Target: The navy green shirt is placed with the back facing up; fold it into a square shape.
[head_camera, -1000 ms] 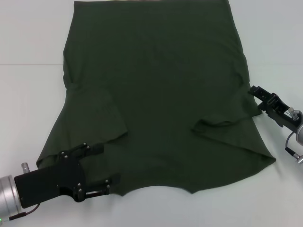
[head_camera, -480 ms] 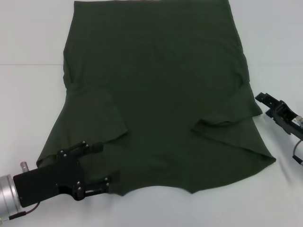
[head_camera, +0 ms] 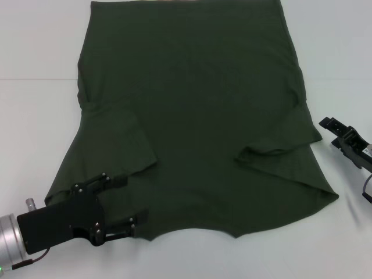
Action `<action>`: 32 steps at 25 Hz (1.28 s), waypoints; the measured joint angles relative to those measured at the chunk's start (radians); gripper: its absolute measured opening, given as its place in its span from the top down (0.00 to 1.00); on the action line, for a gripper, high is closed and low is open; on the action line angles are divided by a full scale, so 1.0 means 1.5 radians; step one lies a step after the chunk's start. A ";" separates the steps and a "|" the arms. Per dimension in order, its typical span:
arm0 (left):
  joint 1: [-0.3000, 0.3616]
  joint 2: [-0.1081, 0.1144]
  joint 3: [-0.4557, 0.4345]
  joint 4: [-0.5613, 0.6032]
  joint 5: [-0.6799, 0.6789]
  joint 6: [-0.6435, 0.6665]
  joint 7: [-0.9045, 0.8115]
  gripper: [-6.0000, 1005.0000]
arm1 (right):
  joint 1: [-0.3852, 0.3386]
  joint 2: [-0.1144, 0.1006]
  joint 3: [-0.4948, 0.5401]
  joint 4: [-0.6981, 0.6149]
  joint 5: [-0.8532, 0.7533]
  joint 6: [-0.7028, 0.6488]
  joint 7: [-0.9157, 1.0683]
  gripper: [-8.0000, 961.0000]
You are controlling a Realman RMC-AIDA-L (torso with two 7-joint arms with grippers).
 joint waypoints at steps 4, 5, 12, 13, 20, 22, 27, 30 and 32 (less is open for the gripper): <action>0.000 0.000 0.000 -0.001 -0.001 0.001 0.000 0.12 | 0.011 0.002 -0.004 0.003 0.000 0.022 0.000 0.22; 0.000 0.000 0.000 -0.001 -0.001 0.001 0.000 0.12 | 0.014 0.002 -0.004 0.003 0.000 0.027 -0.001 0.22; 0.001 0.000 0.000 -0.001 -0.002 0.001 0.000 0.12 | 0.033 0.003 -0.006 0.007 -0.005 0.053 -0.005 0.22; 0.001 0.000 0.000 -0.001 -0.002 0.001 0.000 0.12 | 0.036 0.003 -0.006 0.009 -0.005 0.057 -0.006 0.22; 0.002 0.000 0.000 -0.001 -0.002 0.002 0.000 0.12 | 0.047 0.003 -0.008 0.012 -0.005 0.069 -0.007 0.24; 0.003 0.000 0.000 -0.001 -0.002 0.002 0.000 0.12 | 0.049 0.003 -0.008 0.012 -0.005 0.069 -0.007 0.24; 0.003 0.000 0.000 -0.002 -0.002 0.002 0.000 0.12 | 0.056 0.003 -0.008 0.012 -0.005 0.070 -0.007 0.25; 0.003 0.000 0.000 -0.002 -0.002 0.002 0.000 0.12 | 0.058 0.003 -0.008 0.012 -0.005 0.070 -0.007 0.26; 0.003 0.000 0.000 -0.002 -0.002 0.002 0.000 0.12 | 0.060 0.003 -0.008 0.012 -0.005 0.070 -0.007 0.26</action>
